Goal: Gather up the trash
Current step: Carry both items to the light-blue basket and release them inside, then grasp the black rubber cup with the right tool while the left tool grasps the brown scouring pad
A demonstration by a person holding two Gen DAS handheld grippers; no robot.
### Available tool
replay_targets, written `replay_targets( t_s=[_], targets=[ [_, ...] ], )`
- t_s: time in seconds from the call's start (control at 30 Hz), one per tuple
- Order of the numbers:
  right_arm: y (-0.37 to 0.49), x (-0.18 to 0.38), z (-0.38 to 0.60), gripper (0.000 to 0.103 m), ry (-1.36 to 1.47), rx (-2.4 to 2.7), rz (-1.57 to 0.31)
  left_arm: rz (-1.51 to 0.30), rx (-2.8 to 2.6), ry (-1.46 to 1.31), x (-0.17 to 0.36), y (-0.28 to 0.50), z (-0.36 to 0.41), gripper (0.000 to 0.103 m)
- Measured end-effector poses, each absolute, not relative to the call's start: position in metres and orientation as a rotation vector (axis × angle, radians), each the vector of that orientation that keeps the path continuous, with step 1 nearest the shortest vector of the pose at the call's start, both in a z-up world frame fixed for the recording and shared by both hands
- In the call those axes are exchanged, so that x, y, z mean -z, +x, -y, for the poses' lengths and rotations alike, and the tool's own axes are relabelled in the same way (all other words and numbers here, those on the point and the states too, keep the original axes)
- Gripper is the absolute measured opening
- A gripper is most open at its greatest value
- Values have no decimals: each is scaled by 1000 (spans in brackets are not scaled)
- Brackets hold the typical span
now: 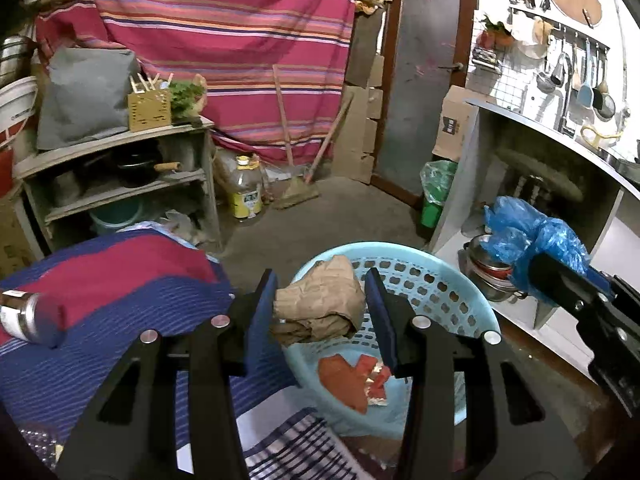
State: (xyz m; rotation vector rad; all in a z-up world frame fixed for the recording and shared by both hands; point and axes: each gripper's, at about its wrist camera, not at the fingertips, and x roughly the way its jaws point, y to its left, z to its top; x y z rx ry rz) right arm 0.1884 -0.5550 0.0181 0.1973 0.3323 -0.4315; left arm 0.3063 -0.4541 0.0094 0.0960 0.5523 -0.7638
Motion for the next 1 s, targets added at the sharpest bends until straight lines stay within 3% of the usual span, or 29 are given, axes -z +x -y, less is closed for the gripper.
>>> replay_targets(
  t_s=[0.13,0.23,0.57,1.0],
  targets=[
    [189,-12,559,31,232,458,-319,-569,770,100,-2,313,464,50],
    [188,-8,560,59,252,483,-319,-560,752,97,-1,316,465,62],
    [182,-19,556,59,250,476,-276,-538,702,68,-18,317,432,62],
    [193,-51,487,59,135,390,-254,-496,534,27,-48,303,312,62]
  ],
)
